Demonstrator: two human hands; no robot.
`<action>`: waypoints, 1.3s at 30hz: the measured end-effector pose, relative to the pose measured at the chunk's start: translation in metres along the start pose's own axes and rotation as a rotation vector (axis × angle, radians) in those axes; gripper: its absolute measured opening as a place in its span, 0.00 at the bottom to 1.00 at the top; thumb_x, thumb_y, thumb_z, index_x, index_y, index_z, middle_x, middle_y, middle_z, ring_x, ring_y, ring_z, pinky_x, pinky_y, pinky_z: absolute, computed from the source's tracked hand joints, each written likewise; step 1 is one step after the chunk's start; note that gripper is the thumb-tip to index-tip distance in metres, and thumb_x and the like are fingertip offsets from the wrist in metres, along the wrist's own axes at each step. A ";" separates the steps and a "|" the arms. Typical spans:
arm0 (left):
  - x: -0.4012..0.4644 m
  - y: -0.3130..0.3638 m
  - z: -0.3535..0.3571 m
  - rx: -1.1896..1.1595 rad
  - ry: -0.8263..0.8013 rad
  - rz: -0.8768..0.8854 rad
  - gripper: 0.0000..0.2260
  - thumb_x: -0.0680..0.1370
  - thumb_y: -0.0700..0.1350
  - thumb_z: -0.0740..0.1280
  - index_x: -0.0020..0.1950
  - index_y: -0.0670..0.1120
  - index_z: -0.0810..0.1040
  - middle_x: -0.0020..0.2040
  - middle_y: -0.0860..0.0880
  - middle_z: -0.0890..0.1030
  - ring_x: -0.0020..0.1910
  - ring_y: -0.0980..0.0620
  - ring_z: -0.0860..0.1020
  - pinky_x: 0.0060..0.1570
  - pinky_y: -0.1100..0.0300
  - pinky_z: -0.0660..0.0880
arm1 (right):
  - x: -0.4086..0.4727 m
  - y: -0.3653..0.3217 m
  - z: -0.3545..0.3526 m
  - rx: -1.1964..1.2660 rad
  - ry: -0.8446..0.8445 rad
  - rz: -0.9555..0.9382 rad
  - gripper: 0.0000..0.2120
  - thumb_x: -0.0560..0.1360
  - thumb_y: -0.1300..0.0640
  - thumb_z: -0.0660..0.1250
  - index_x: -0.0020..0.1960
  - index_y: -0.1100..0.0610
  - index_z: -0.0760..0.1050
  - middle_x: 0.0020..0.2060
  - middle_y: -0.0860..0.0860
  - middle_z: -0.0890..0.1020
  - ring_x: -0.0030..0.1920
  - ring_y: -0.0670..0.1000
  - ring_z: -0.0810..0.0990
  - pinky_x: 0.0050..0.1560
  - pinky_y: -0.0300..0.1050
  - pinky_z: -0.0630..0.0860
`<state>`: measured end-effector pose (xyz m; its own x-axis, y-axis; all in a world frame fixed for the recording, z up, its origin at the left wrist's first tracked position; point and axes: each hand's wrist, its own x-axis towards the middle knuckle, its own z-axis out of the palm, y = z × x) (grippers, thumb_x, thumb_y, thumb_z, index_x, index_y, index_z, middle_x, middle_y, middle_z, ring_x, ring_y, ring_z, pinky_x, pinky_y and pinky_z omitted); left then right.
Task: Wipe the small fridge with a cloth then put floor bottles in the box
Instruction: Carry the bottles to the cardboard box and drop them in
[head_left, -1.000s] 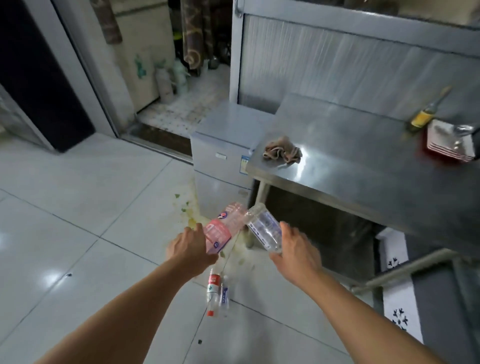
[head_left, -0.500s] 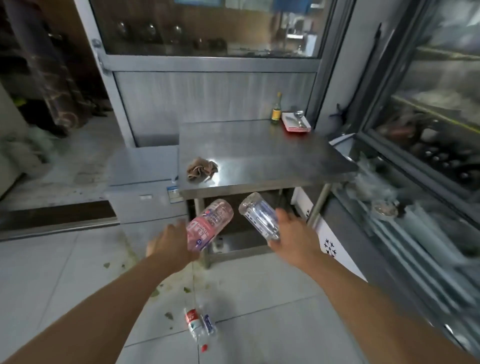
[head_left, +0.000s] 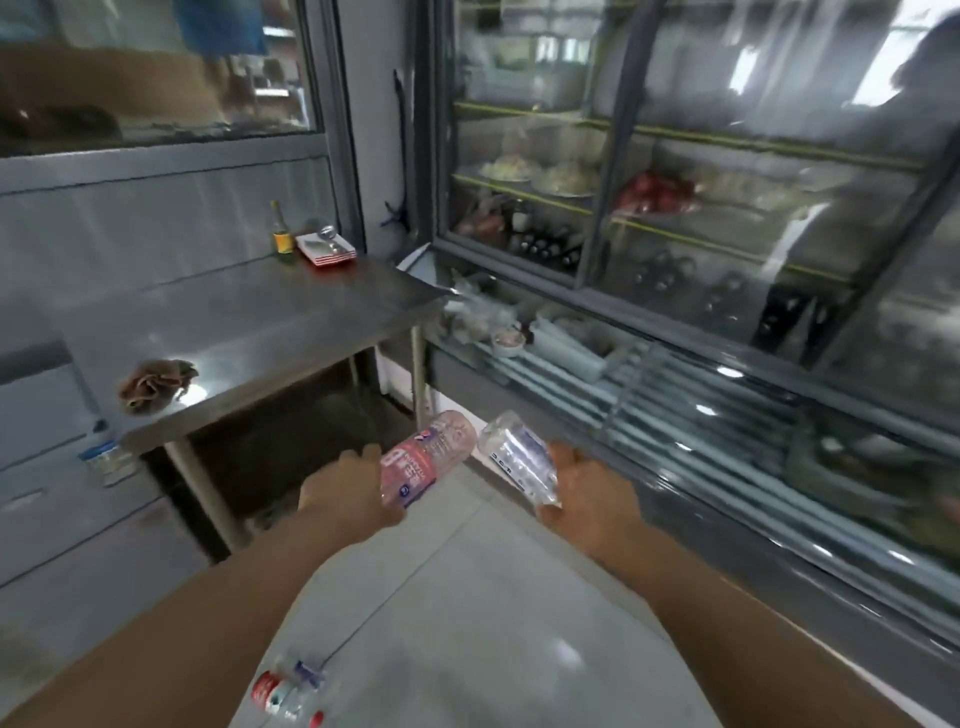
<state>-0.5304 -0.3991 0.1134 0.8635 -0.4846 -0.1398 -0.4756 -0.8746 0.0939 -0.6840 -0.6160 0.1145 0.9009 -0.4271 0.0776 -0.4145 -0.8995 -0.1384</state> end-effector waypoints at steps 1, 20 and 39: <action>-0.008 0.021 0.000 -0.013 -0.008 0.042 0.31 0.67 0.60 0.71 0.64 0.48 0.66 0.58 0.46 0.75 0.54 0.47 0.77 0.48 0.56 0.74 | -0.017 0.018 -0.005 -0.002 0.014 0.027 0.28 0.74 0.47 0.67 0.68 0.54 0.60 0.57 0.54 0.76 0.56 0.56 0.77 0.49 0.46 0.74; -0.263 0.445 0.066 -0.006 -0.071 0.758 0.29 0.66 0.58 0.73 0.63 0.50 0.69 0.57 0.49 0.77 0.54 0.47 0.78 0.42 0.60 0.70 | -0.445 0.337 -0.088 -0.052 0.117 0.704 0.32 0.71 0.44 0.70 0.69 0.51 0.60 0.58 0.53 0.77 0.56 0.55 0.77 0.45 0.46 0.72; -0.400 0.850 0.130 0.158 -0.174 1.343 0.28 0.69 0.59 0.69 0.62 0.45 0.67 0.57 0.45 0.76 0.54 0.45 0.78 0.51 0.52 0.77 | -0.682 0.590 -0.148 -0.163 0.121 1.267 0.29 0.70 0.43 0.70 0.64 0.52 0.63 0.53 0.51 0.77 0.50 0.53 0.78 0.39 0.43 0.67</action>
<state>-1.3020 -0.9503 0.1209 -0.3020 -0.9409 -0.1534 -0.9489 0.2812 0.1434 -1.5620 -0.8694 0.1259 -0.1458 -0.9867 0.0716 -0.9881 0.1416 -0.0597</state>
